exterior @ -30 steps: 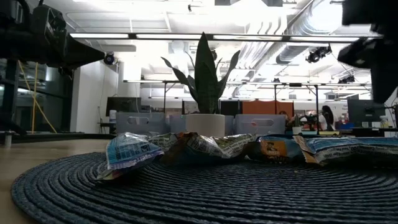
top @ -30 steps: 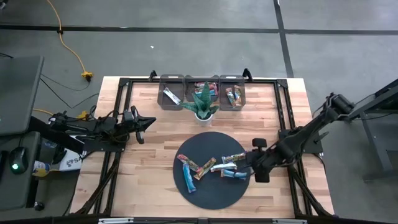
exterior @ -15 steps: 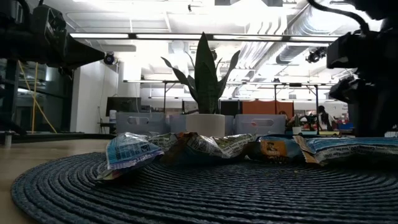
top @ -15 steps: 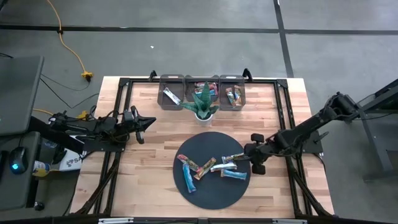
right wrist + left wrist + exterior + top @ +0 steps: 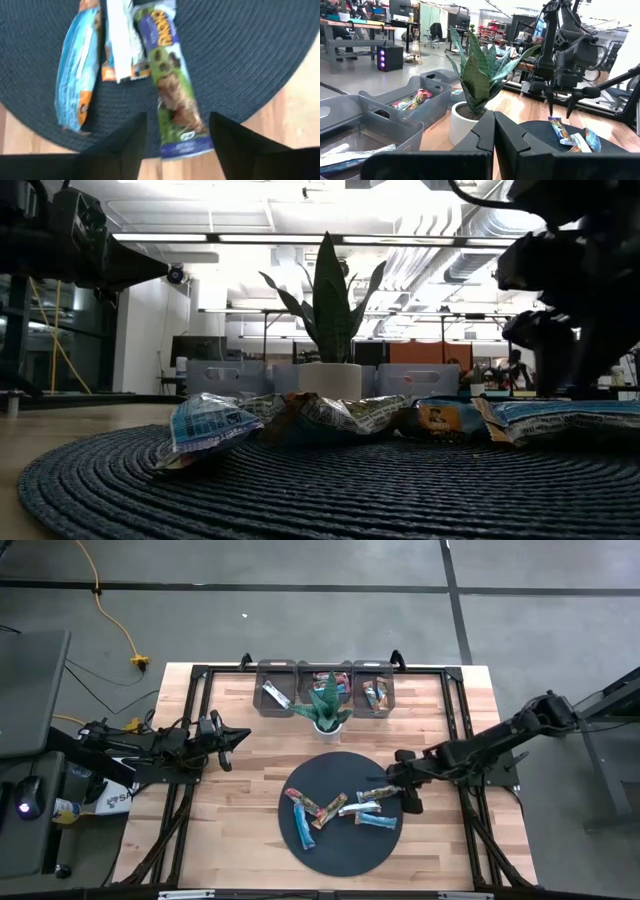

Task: Pick and place Granola Bars by type
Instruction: Put the blue granola bar into the left black bin

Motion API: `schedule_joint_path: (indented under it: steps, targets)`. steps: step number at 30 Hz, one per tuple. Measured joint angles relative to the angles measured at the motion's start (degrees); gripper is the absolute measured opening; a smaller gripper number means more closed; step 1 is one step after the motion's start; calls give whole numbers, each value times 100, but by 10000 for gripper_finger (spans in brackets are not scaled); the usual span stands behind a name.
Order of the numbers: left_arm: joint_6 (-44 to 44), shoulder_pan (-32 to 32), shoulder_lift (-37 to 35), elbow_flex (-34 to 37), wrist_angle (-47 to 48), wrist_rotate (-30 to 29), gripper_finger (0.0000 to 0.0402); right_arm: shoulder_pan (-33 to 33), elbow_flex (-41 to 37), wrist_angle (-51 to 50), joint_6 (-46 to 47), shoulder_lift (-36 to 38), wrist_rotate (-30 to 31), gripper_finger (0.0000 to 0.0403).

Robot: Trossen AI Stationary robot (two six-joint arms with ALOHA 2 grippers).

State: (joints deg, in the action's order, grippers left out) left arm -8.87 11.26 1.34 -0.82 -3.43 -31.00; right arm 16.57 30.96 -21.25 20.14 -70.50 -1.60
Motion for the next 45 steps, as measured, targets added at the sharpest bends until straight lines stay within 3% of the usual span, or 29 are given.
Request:
schedule_joint_path:
  steps: [6, 13, 24, 45]
  targets:
    - [0, 0, 0, 2, -1, 0, 1, -218, 2, 218, -651, 0, 13, 255]
    - [-1, -2, 0, 0, -1, 0, 1, -235, 4, 270, -1597, -2, 114, 262]
    - [0, 1, 0, 0, 1, 0, 1, -235, 4, 295, -1615, -57, 275, 262]
    - [0, 1, 2, 0, 0, 2, 1, -154, 28, 1669, -1436, -1493, 79, 262]
